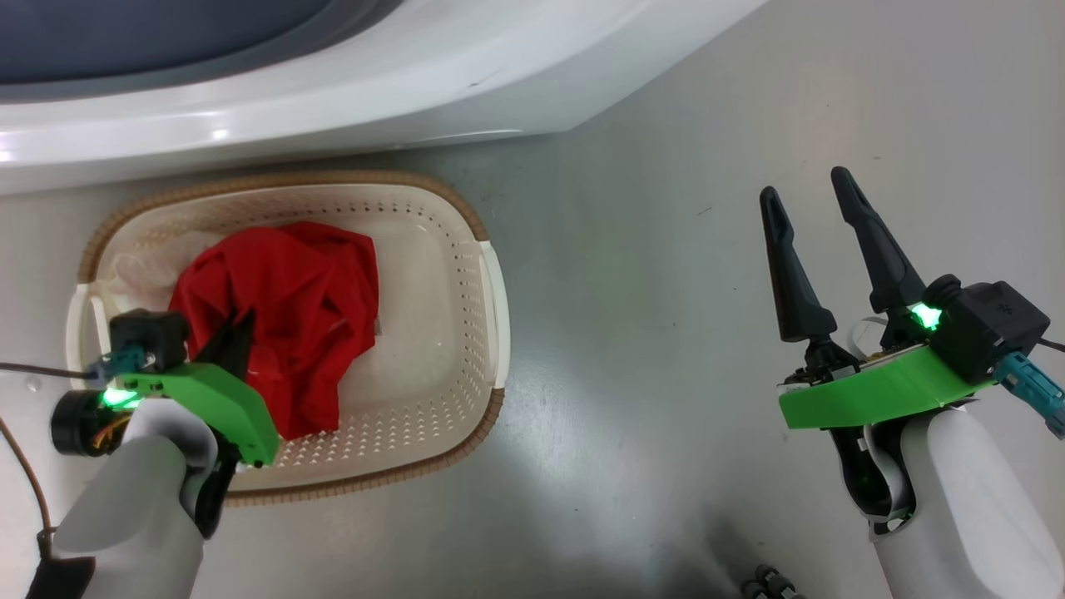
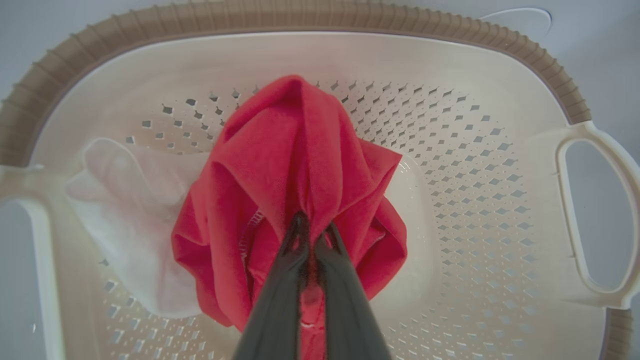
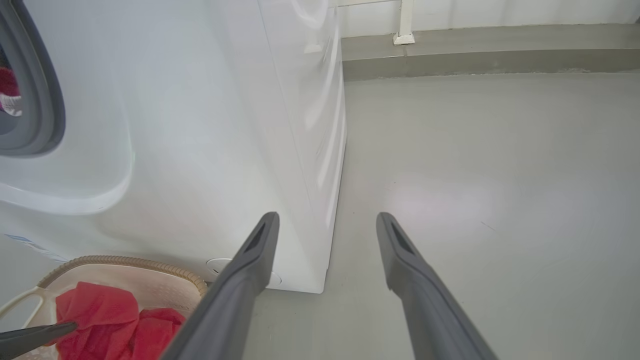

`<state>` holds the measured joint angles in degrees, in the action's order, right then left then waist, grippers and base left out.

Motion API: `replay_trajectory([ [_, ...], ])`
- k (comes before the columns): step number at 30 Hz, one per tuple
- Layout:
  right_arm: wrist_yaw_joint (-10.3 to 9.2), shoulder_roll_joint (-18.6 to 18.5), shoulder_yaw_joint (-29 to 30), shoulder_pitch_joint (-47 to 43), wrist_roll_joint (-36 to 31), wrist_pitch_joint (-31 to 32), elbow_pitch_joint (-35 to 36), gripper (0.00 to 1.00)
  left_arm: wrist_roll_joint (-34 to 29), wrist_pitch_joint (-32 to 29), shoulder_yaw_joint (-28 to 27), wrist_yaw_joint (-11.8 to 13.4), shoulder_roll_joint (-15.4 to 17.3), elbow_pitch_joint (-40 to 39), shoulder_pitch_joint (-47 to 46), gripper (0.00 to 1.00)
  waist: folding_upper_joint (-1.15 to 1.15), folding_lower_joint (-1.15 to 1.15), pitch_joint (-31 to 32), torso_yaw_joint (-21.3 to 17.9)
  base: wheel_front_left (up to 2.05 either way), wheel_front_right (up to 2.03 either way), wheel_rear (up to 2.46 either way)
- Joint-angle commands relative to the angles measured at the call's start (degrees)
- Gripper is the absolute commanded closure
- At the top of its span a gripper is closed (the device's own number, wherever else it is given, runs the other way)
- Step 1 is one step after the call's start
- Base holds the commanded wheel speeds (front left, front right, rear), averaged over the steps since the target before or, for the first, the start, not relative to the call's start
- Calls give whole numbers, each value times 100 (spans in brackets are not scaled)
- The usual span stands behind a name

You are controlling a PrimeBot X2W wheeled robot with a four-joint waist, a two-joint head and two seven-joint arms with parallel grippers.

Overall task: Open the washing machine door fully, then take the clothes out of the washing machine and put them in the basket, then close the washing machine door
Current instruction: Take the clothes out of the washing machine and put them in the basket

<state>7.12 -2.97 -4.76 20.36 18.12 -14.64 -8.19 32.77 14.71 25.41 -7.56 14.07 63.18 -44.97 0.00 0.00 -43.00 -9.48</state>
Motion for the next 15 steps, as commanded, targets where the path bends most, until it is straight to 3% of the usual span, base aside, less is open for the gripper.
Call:
replay_trajectory([
  [1, 36, 9, -105, -72, 14, -36, 141, 0, 82, 29, -45, 8, 241, -13, 19, 56, 0, 0, 4, 14, 0, 0, 0],
  [2, 36, 9, -99, -68, 9, -36, 136, 0, 129, 29, -4, 8, 246, -12, 7, 33, 0, 0, 13, 21, 0, 0, 0],
  [3, 36, 9, -96, -64, 6, -36, 132, 0, 177, 29, 28, 8, 252, -14, 1, 0, 0, 0, 24, 28, 0, 0, 0],
  [15, 36, 9, -51, -109, -52, -36, 3, 0, 600, 29, 162, 8, 270, -210, 174, 0, 0, 0, 400, 147, 0, 0, 0],
])
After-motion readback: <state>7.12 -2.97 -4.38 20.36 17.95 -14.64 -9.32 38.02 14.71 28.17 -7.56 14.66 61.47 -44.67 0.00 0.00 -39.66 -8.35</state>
